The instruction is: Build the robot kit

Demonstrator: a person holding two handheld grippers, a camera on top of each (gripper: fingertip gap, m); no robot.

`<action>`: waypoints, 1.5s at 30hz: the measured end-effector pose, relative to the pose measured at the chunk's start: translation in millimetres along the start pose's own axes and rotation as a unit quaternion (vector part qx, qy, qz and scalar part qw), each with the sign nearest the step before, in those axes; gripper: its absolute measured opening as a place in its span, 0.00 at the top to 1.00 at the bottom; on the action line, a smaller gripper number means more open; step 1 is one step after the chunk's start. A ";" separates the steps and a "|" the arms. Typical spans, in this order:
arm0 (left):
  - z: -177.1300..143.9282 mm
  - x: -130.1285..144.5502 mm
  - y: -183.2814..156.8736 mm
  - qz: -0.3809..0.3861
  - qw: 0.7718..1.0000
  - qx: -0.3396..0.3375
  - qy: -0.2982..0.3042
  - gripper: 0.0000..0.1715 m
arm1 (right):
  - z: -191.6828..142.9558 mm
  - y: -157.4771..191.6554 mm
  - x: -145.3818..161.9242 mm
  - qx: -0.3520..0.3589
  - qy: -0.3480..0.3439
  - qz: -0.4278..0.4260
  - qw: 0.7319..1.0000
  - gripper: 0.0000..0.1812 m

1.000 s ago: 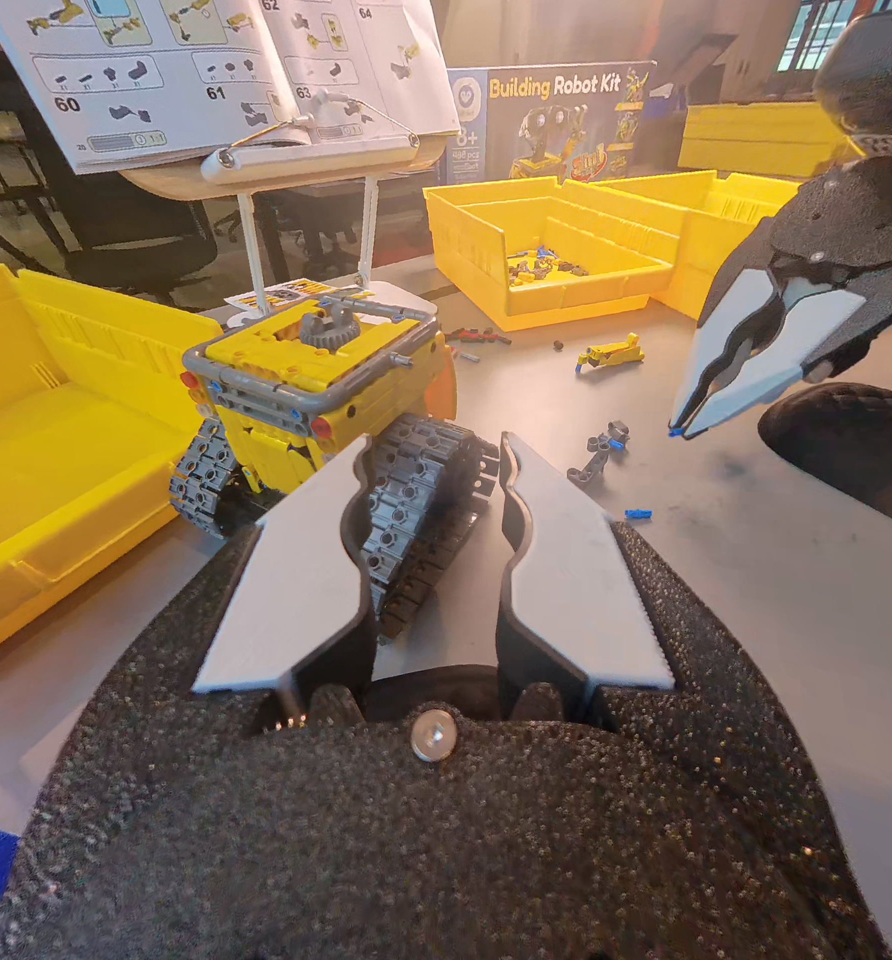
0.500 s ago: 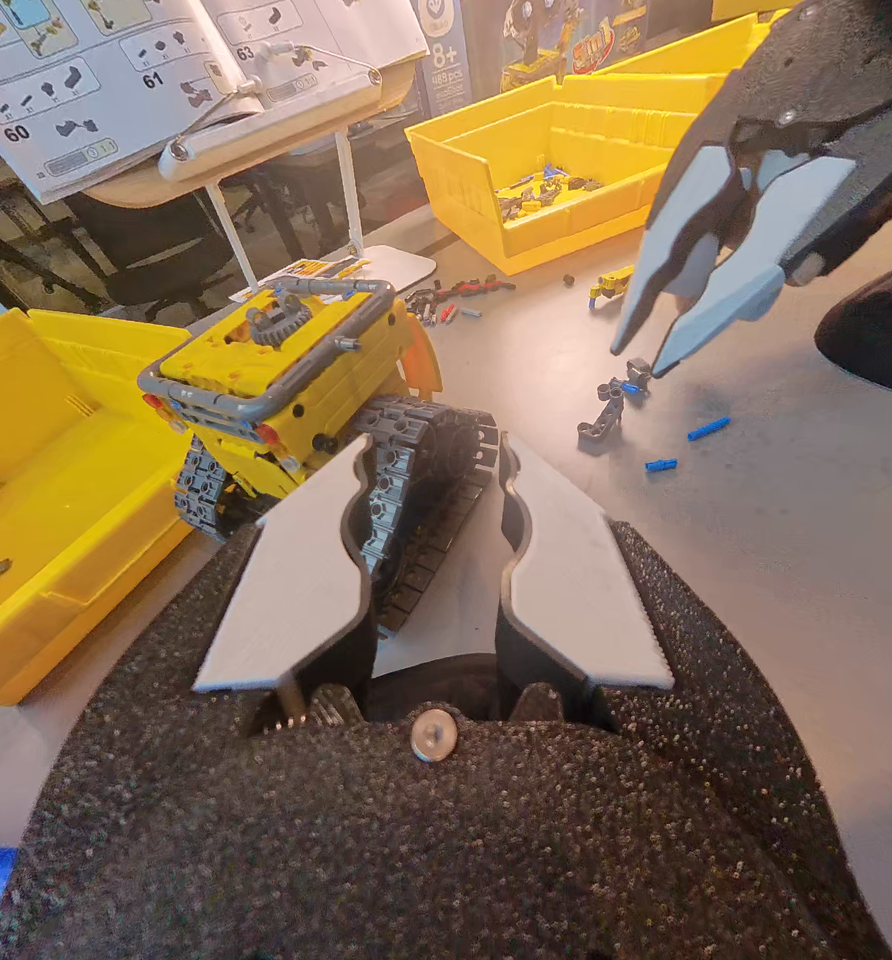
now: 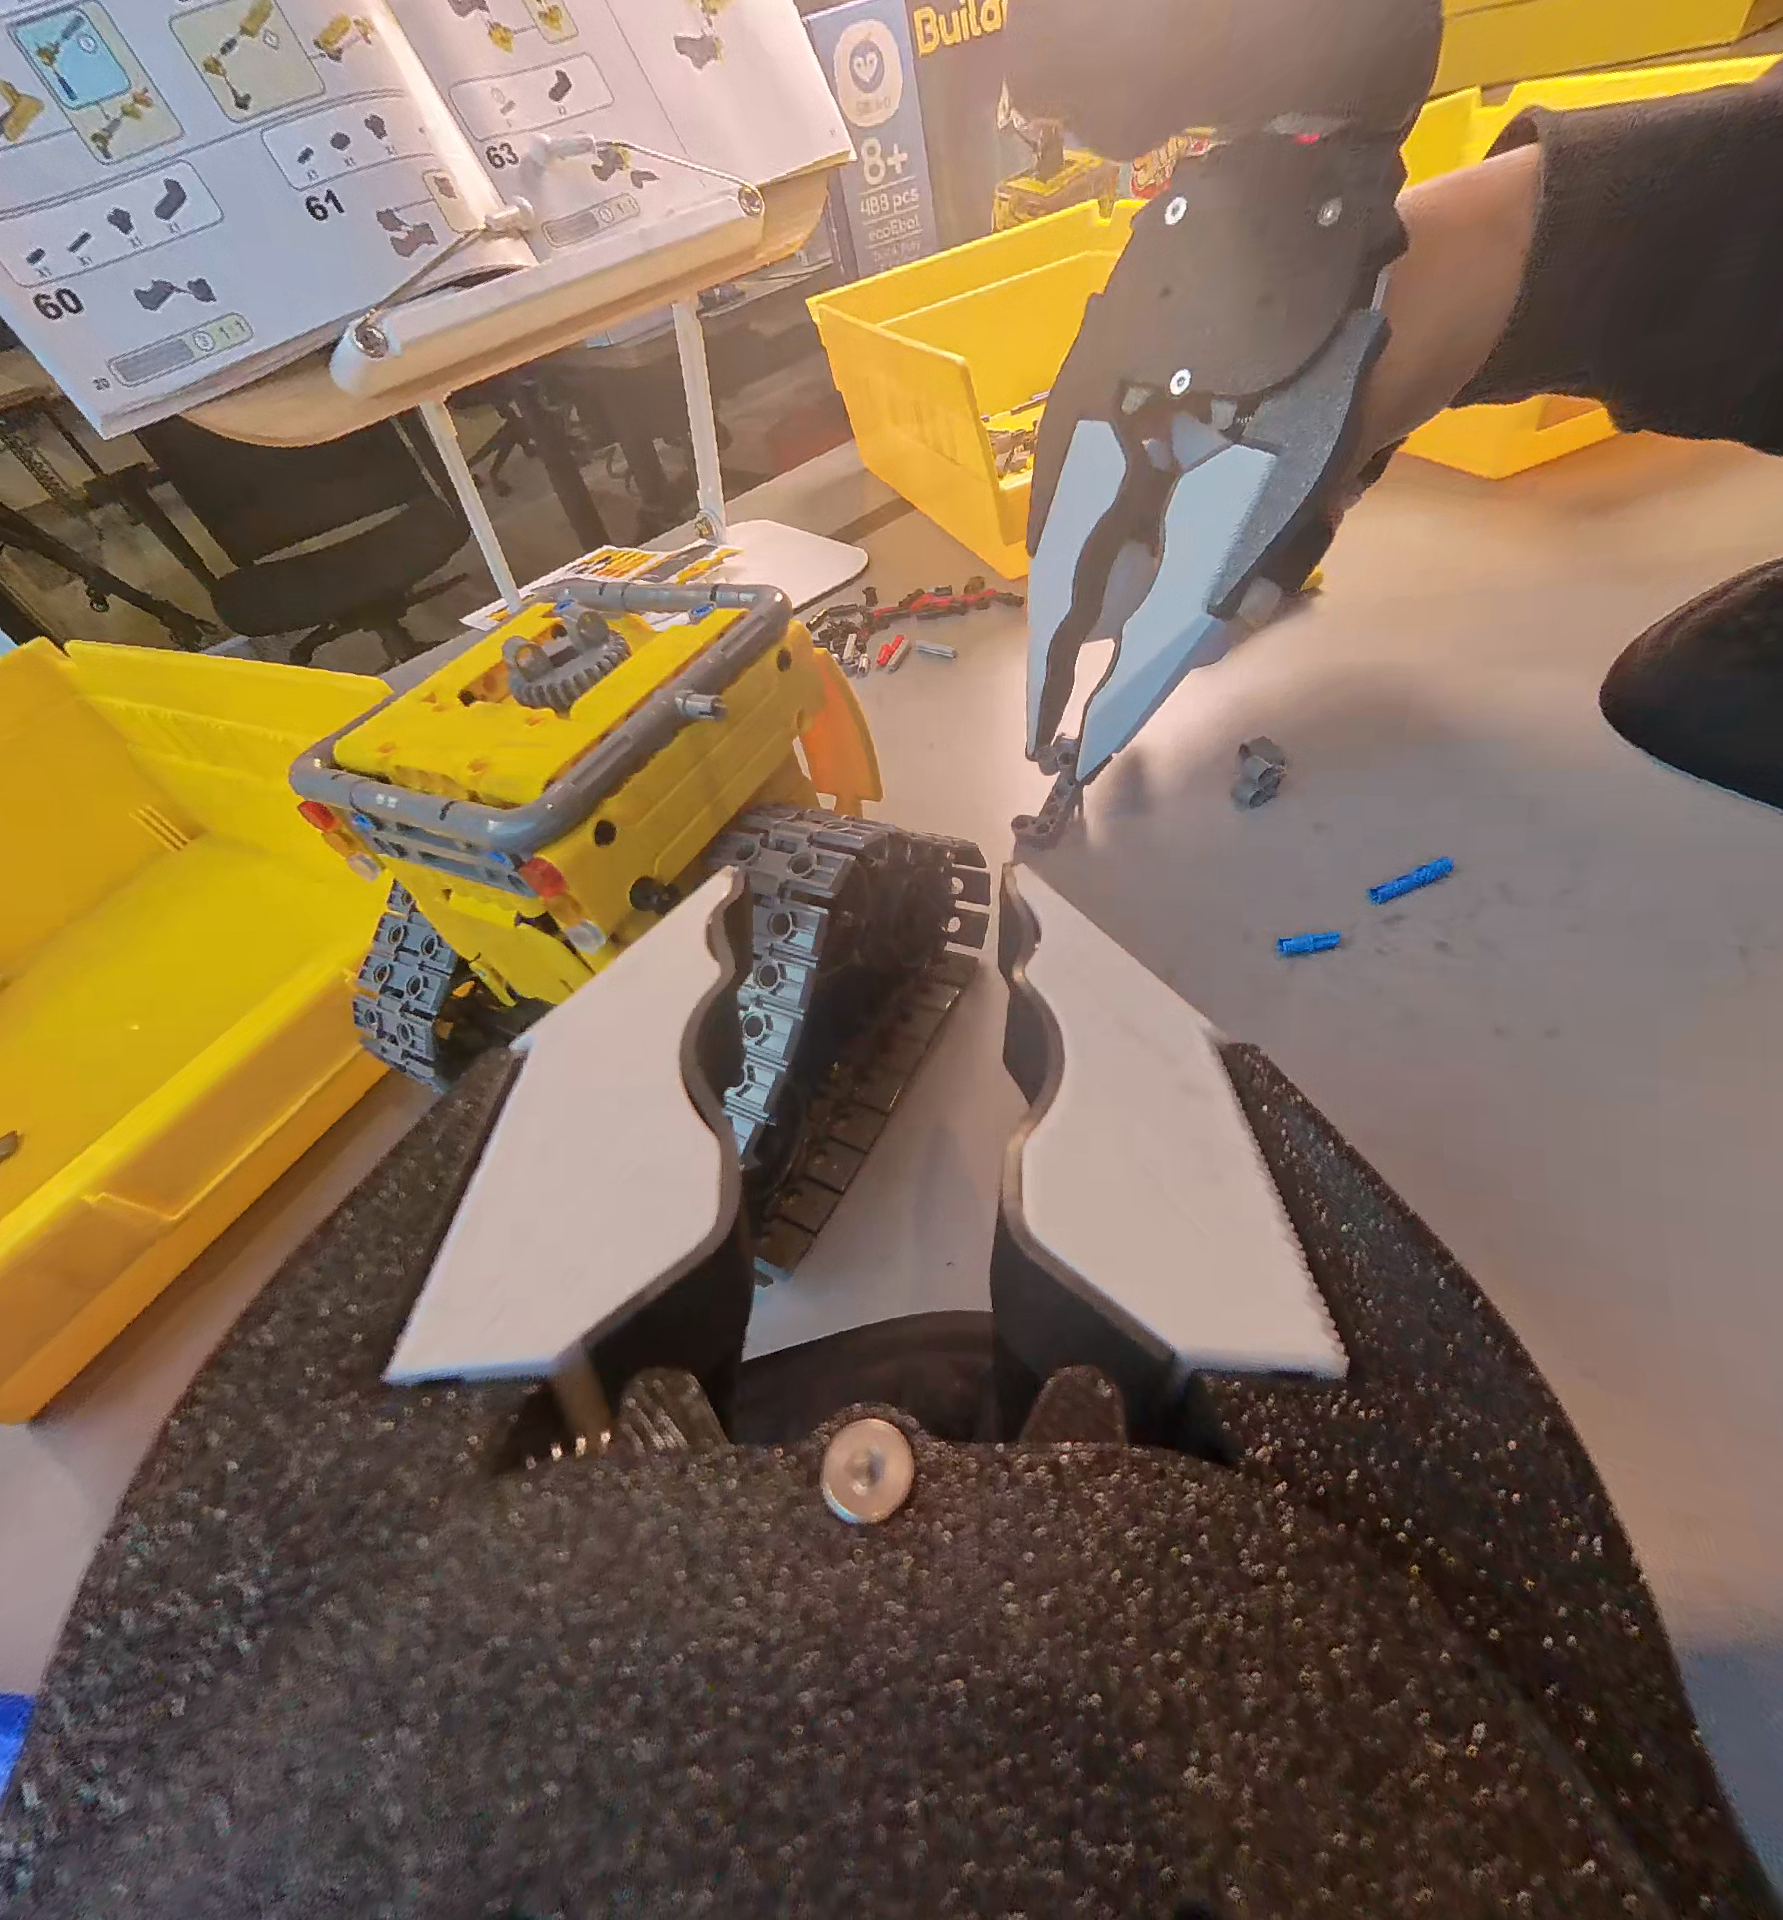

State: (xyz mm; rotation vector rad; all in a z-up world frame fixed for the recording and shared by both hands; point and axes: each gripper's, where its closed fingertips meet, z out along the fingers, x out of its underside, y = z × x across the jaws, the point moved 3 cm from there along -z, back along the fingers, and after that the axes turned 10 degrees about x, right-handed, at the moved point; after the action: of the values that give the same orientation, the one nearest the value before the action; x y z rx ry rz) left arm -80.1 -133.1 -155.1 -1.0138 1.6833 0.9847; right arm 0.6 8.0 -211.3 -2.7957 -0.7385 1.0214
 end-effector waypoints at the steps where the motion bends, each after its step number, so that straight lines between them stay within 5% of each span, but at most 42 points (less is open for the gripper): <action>1: -0.3 -0.2 0.0 -0.001 1.000 0.000 -0.001 0.73 | 0.5 0.2 -0.5 -0.004 -0.004 0.000 1.000 0.92; 6: -0.3 -0.2 -0.3 -0.003 1.000 0.004 -0.002 0.73 | -14.0 -3.9 -7.1 0.015 -0.043 0.018 0.999 0.81; 11: -0.3 -0.3 -1.3 -0.002 1.000 0.007 -0.003 0.73 | -57.2 3.9 -7.6 0.038 -0.149 0.066 0.986 0.81; 20: 7.3 -4.9 -14.5 0.032 0.998 0.051 0.004 0.74 | -79.7 29.8 10.9 0.122 -0.268 0.112 0.949 0.82; 24: 20.0 -32.3 -27.6 0.015 0.989 0.136 -0.052 0.74 | -76.8 33.7 10.3 0.123 -0.251 0.091 0.956 0.81; 33: 67.6 -33.4 -76.3 0.036 0.942 0.334 -0.025 0.72 | -62.7 37.7 22.0 0.134 -0.207 0.054 0.968 0.86; 45: 56.2 -43.3 -51.2 0.021 0.963 0.258 -0.080 0.68 | -50.1 44.0 26.9 0.116 -0.194 0.036 0.973 0.86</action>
State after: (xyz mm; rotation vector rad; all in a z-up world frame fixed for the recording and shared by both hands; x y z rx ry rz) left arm -5.6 -90.5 -137.9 -0.5393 1.7045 0.5829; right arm 67.9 -13.8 -198.3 -2.4676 -0.5071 1.5832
